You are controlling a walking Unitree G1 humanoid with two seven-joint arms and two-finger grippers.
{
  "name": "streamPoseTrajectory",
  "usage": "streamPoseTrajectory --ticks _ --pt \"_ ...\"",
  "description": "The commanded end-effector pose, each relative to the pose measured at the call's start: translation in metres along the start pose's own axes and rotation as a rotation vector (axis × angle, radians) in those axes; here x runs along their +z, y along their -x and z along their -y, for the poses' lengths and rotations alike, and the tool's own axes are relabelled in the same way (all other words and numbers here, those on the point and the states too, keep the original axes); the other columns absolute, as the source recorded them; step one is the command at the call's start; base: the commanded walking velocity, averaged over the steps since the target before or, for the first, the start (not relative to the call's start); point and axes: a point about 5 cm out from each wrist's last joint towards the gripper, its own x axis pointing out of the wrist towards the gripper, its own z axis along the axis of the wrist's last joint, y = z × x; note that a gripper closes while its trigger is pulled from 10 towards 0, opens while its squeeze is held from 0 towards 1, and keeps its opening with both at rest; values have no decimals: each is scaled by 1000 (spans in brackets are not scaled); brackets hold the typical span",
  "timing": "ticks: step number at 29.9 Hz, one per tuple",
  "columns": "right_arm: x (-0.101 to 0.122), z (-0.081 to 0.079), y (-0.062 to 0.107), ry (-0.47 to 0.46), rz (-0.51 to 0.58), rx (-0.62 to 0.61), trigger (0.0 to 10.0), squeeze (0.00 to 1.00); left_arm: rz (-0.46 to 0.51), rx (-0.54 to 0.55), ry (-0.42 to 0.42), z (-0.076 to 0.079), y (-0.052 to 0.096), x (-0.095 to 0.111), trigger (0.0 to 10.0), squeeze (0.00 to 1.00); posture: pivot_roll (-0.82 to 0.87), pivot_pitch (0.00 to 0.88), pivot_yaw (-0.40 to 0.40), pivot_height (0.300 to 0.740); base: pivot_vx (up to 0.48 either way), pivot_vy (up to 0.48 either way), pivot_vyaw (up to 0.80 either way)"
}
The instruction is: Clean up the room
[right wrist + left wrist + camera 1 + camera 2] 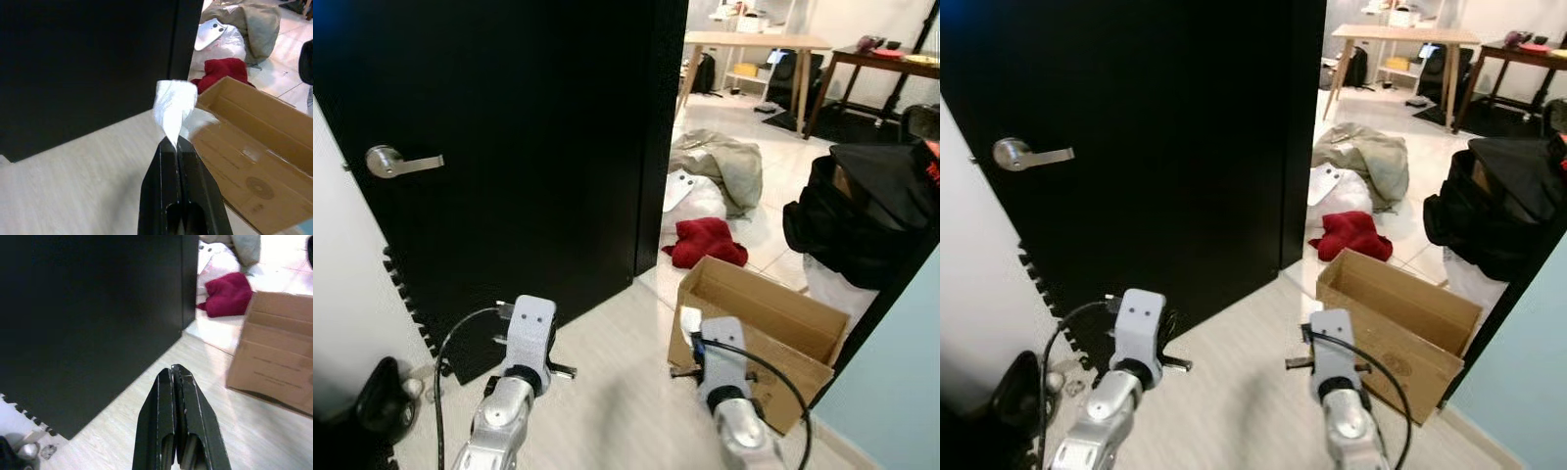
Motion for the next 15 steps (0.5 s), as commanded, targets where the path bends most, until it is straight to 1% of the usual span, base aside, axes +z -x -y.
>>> streamPoseTrajectory --ticks 1,5,14,15 --pt "-5 4 0 -8 -24 -16 10000 0 -9 -10 3 2 1 -2 10000 0 14 32 35 740 345 0 0" --pt "-5 5 0 -9 -25 -17 10000 0 -8 -11 2 2 0 -2 10000 0 14 30 37 740 345 0 0" --pt "-5 5 1 -13 -27 -21 10000 0 -6 -15 2 2 0 -1 10000 0 13 29 38 740 337 0 -776" --pt "-5 5 1 -17 -27 -23 10000 0 -6 -17 2 2 0 -1 10000 0 13 30 38 740 330 0 -463"
